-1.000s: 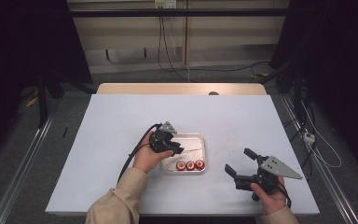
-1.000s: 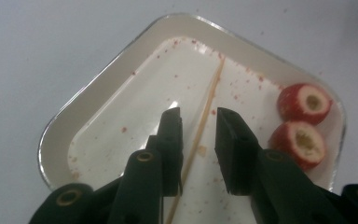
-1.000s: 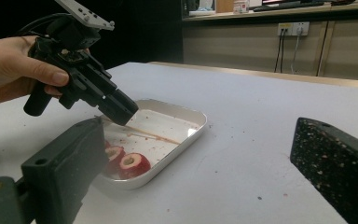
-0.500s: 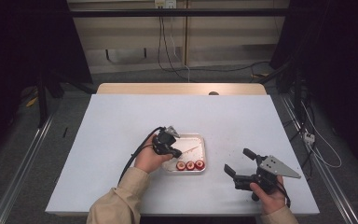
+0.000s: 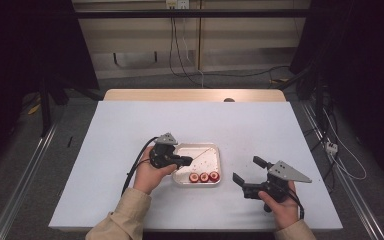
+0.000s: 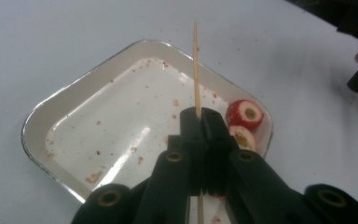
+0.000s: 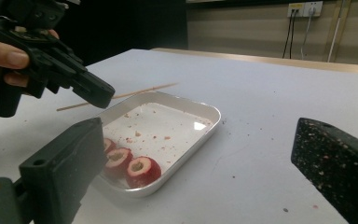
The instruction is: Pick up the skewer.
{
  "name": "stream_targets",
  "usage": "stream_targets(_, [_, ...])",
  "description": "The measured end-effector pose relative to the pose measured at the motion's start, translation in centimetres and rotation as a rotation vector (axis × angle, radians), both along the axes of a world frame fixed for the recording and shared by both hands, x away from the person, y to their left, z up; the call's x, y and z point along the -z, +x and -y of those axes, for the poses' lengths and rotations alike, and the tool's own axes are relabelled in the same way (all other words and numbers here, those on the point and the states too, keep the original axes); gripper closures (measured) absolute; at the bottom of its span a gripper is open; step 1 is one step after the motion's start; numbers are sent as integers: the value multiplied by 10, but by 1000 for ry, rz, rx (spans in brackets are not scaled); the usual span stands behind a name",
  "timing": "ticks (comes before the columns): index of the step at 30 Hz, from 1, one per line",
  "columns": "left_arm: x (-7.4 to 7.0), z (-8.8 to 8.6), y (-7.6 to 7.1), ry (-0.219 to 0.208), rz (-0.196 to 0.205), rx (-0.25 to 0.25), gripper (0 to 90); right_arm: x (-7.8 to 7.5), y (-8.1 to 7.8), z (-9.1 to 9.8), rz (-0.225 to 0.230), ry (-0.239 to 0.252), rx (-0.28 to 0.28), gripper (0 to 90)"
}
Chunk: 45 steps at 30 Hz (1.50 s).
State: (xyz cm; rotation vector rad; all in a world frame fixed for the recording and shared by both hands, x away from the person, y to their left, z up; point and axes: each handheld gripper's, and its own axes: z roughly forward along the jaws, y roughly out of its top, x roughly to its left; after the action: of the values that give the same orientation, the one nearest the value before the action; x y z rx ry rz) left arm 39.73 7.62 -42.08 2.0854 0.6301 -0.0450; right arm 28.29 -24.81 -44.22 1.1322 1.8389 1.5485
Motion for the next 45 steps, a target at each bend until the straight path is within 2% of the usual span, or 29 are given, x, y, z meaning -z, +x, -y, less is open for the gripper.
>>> stream_targets(3, [-3, -2, -3, -23, 10, 2, 893, -2, 3, -5, -18, -17, -6, 24])
stream_targets(6, [-6, -5, -5, -44, 10, 2, 893, -4, 7, -9, -35, -13, -5, 29])
stream_targets(9, [-6, -7, -7, -24, 15, 4, 893, -5, 11, -14, -38, -25, -13, 31])
stream_targets(10, [-6, -8, -8, -29, 15, 5, 893, -5, 11, -14, -38, -25, -13, 31])
stream_targets(12, [-5, -13, -10, -9, 16, -1, 893, -5, 13, -18, -40, -33, -20, 32])
stream_targets(16, [-1, -27, -11, -5, 6, -21, 893, -6, 16, -22, -49, -37, -29, 33])
stream_targets(19, [-1, -33, -13, -40, -1, -32, 893, -7, 18, -24, -51, -36, -35, 36])
stream_targets(20, [-2, -34, -14, -46, 8, -33, 893, -9, 19, -26, -51, -38, -33, 47])
stream_targets(22, [-4, -32, -17, -66, 13, -20, 893, -11, 21, -30, -51, -39, -37, 121])
stream_targets(23, [-4, -30, -18, -69, 11, -11, 893, -13, 25, -34, -59, -25, -50, 186])
stream_targets(24, [-5, -28, -19, -67, 15, -7, 893, -13, 25, -34, -59, -25, -50, 186])
stream_targets(25, [-5, -26, -20, -81, 11, -1, 893, -13, 26, -37, -68, -29, -56, 254])
stream_targets(26, [-5, -24, -21, -87, 9, 7, 893, -14, 29, -42, -74, -37, -67, 479])
stream_targets(27, [-7, -21, -23, -111, 16, 4, 893, -13, 31, -45, -87, -40, -71, 601])
stream_targets(29, [-7, -20, -24, -123, 15, 8, 893, -12, 34, -50, -113, -41, -95, 769])
stream_targets(30, [-8, -19, -24, -133, 13, 12, 893, -11, 36, -52, -127, -43, -100, 815])
stream_targets(31, [-9, -17, -26, -123, 22, 19, 893, -11, 37, -55, -141, -24, -112, 829])
stream_targets(33, [-9, -17, -26, -112, 44, 4, 893, -11, 39, -60, -157, 20, -123, 819])
stream_targets(36, [-7, -21, -24, -121, 36, -16, 893, -13, 40, -66, -169, 82, -120, 669])
stream_targets(38, [-6, -21, -24, -119, 40, -17, 893, -14, 41, -68, -180, 108, -128, 657])
stream_targets(40, [-5, -18, -25, -131, 38, -6, 893, -14, 43, -71, -208, 154, -134, 599])
stream_targets(41, [-5, -14, -27, -136, 43, 9, 893, -14, 44, -72, -221, 174, -140, 603])
stream_targets(42, [-5, -14, -27, -136, 43, 9, 893, -14, 44, -72, -221, 174, -140, 603])
stream_targets(44, [-4, -9, -28, -143, 40, 27, 893, -14, 47, -74, -242, 215, -147, 622])
stream_targets(45, [-4, -9, -28, -143, 40, 27, 892, -14, 47, -74, -242, 215, -147, 622])
